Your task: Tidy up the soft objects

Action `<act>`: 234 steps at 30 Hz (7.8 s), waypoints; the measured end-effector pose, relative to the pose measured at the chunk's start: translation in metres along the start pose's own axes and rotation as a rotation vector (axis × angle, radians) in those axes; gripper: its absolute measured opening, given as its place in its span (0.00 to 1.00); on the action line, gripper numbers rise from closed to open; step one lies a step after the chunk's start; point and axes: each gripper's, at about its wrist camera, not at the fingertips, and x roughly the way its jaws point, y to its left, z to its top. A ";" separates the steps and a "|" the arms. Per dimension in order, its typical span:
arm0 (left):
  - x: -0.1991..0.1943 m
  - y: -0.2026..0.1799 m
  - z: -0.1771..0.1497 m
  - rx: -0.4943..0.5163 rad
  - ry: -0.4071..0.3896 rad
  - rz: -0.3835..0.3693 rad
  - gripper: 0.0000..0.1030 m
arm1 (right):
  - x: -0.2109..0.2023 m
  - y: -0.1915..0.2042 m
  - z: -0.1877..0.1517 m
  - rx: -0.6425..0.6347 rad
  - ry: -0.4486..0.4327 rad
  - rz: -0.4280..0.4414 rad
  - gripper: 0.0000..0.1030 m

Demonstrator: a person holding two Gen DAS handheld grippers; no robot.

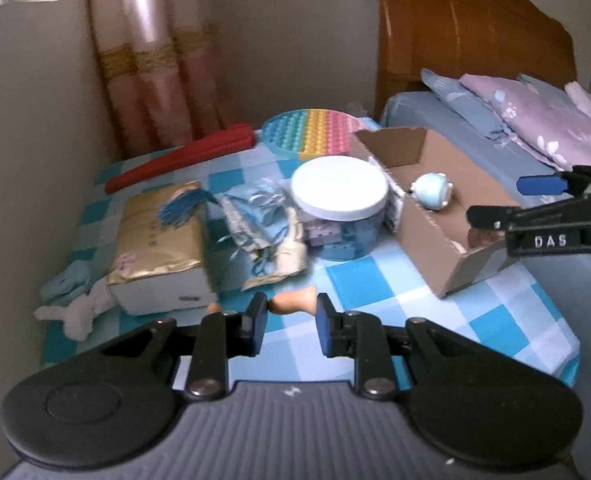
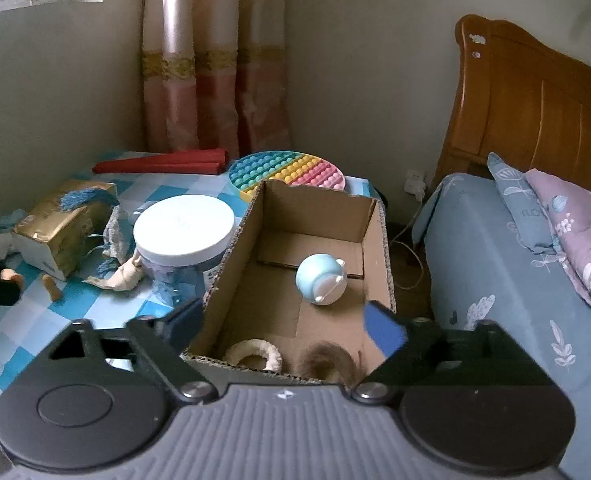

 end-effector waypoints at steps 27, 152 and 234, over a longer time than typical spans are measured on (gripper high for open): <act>0.091 -0.111 0.111 0.277 0.050 -0.340 0.27 | -0.027 0.016 -0.026 0.053 0.051 0.115 1.00; 0.054 0.150 -0.076 -0.189 0.134 0.218 0.98 | 0.105 0.213 0.000 -0.145 0.152 0.212 0.73; 0.034 0.146 -0.077 -0.234 0.066 0.245 0.33 | 0.059 0.194 -0.008 -0.209 0.116 0.233 0.34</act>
